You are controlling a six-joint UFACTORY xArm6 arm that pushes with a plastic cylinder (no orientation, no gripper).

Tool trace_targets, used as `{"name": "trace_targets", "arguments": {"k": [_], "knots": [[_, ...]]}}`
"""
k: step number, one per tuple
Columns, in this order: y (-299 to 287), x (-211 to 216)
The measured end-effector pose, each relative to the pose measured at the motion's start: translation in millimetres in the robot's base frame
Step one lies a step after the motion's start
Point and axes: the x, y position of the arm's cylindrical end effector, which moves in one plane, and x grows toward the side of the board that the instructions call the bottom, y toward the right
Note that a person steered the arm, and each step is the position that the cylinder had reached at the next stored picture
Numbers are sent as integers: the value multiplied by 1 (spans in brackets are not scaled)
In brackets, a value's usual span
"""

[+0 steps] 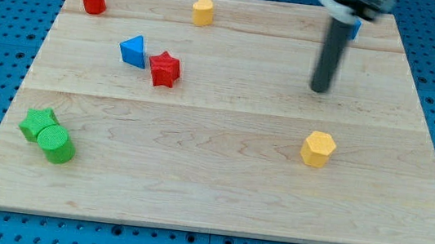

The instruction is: Place the yellow hexagon to the bottom right of the red star

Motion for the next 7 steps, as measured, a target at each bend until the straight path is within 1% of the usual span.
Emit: {"name": "trace_targets", "arguments": {"k": [1, 2, 3, 4, 5, 6, 7], "knots": [[14, 47], [-9, 72], [-14, 75], [-23, 94], [-14, 123], [-68, 104], [-138, 57]]}}
